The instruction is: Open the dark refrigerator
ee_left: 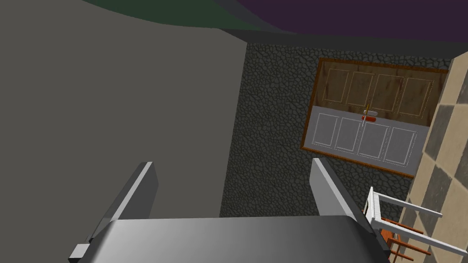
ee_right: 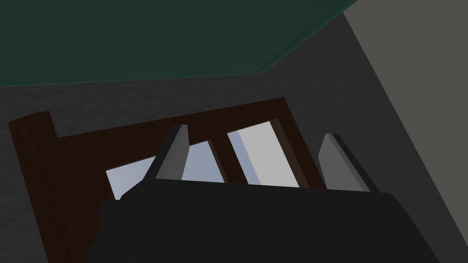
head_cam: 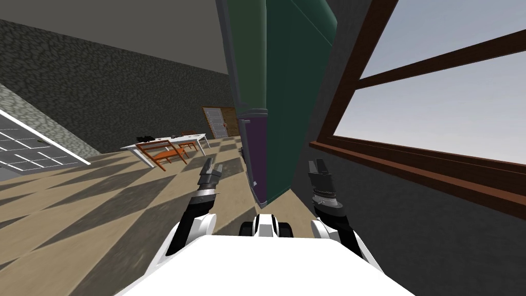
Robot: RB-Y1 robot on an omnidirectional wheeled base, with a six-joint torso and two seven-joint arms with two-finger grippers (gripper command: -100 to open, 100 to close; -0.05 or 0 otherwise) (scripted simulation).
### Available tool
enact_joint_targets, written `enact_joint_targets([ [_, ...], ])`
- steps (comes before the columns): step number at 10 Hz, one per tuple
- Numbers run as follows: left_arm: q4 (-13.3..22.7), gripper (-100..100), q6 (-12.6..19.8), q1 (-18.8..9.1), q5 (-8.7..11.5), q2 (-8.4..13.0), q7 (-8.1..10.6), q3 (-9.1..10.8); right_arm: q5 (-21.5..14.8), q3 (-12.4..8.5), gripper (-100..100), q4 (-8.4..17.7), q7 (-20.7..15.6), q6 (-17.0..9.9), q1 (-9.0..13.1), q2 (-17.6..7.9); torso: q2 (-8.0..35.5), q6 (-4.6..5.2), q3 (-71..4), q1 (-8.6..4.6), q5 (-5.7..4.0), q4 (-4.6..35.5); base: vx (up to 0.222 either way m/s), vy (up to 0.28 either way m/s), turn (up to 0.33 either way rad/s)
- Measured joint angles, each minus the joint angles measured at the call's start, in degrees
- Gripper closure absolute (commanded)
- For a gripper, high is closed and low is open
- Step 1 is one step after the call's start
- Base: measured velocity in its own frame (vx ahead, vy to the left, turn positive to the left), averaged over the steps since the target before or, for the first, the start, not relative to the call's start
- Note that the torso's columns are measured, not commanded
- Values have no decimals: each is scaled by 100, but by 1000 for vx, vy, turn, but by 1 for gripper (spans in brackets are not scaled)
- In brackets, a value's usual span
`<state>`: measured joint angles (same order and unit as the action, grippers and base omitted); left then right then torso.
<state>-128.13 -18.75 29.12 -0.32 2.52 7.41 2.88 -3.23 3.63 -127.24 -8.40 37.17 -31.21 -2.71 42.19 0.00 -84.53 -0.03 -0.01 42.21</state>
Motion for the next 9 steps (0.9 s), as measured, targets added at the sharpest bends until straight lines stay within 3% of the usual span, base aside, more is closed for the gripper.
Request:
enact_joint_targets([
  [4, -84, -100, 462, -429, -73, 554, -115, 135, 0, 0, 0, 0, 0, 0, 0, 0, 8, 0, -4, -2, 0, 7, 24, -51, 40],
  [9, -167, -100, 1269, -1232, -221, 893, -355, 345, 0, 0, 0, 0, 0, 0, 0, 0, 11, 0, -2, 10, 3, 8, 32, -58, 43],
])
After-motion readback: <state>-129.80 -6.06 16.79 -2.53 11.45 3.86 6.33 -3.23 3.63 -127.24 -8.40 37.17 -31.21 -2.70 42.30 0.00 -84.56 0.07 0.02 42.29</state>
